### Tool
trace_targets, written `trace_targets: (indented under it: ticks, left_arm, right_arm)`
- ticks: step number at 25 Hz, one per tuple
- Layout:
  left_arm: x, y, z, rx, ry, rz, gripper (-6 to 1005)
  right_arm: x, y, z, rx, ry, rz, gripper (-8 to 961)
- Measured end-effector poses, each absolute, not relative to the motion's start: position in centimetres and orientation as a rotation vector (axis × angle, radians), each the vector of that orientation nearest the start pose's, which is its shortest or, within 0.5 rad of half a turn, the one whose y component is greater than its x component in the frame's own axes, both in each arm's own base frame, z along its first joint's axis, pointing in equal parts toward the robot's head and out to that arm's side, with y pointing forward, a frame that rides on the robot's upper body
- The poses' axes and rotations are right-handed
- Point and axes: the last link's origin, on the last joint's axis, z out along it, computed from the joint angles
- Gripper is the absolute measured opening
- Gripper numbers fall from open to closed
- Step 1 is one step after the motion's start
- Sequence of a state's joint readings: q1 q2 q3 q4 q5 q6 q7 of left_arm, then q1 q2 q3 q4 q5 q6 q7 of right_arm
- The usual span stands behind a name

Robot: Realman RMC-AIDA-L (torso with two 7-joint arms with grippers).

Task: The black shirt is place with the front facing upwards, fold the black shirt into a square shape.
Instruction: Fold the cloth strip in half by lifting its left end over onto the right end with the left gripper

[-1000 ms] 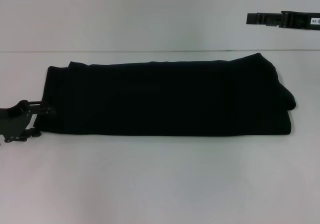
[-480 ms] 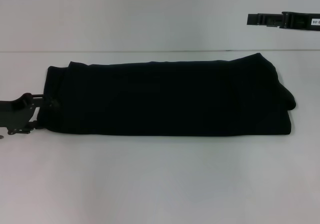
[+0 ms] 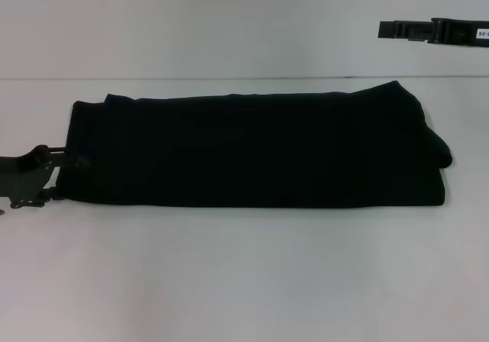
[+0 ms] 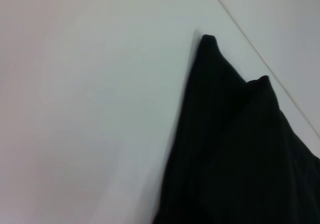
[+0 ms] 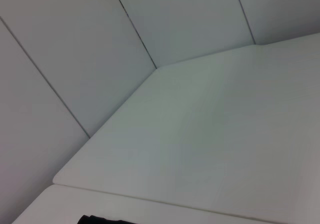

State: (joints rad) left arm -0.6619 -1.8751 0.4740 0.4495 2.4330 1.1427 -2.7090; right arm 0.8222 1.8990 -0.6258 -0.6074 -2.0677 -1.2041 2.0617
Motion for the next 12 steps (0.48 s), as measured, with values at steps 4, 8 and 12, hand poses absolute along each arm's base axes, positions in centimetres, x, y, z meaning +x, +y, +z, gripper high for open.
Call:
trace_targets:
  ticks: [4, 8, 12]
  left_arm:
    - [-35.2, 38.06, 6.6, 2.053, 2.861, 0.641, 787]
    - [-35.09, 37.76, 6.6, 2.042, 2.846, 0.621, 783]
    - [-35.29, 37.61, 6.37, 2.049, 2.855, 0.59, 779]
  right_arm:
    - [21.78, 45.79, 8.6, -2.271, 1.158, 0.67, 909]
    - [21.75, 45.82, 8.61, -2.27, 1.157, 0.671, 909]
    - [21.63, 45.88, 8.63, -2.272, 1.153, 0.672, 909]
